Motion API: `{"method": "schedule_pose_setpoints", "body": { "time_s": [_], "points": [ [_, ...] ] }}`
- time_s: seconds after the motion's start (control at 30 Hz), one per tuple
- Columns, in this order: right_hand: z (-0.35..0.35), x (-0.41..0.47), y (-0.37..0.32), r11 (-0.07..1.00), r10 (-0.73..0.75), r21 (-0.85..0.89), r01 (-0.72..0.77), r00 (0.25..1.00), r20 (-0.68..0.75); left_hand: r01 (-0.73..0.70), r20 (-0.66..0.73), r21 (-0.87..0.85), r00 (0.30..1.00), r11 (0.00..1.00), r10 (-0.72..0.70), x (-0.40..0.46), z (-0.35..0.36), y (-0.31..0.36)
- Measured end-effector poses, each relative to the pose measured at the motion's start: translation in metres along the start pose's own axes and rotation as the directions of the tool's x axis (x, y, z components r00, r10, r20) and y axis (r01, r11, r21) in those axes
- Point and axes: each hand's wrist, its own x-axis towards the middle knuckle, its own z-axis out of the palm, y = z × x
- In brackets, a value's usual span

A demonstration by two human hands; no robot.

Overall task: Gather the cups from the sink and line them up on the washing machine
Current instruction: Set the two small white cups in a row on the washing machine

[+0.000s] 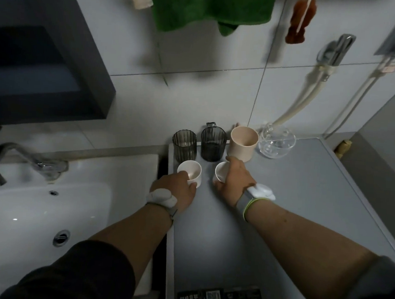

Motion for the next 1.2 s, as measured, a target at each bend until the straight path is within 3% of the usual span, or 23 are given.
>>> {"method": "schedule_pose_setpoints", "body": {
  "time_s": [0.33,0.53,0.67,0.83,1.0,1.2],
  "points": [
    [0.01,0.009,-0.011,0.999,-0.032,-0.023,0.033,0.998,0.048,-0.032,0.031,0.083,0.999,0.996,0.029,-0.002,0.0,-0.007],
    [0.012,-0.002,-0.01,0.981,0.081,0.174,-0.084,0.996,0.025,0.072,-0.134,-0.225,0.986,0.972,-0.104,-0.011,-0.002,-0.001],
    [0.013,-0.002,-0.01,0.964,0.112,0.243,-0.11,0.994,0.006,0.147,-0.064,-0.429,0.979,0.891,-0.193,0.001,0.007,0.002],
    [0.003,0.001,-0.014,0.968,0.104,0.22,-0.116,0.992,0.067,0.181,0.025,-0.521,0.98,0.834,-0.197,0.011,0.014,0.003],
    [-0.004,0.0,-0.016,0.962,0.135,0.223,-0.16,0.983,0.123,0.204,0.02,-0.581,0.971,0.788,-0.237,0.014,0.011,0.002],
    [-0.009,-0.002,-0.016,0.954,0.165,0.227,-0.197,0.974,0.156,0.196,0.022,-0.538,0.975,0.82,-0.219,0.017,0.015,0.002]
  ]
}}
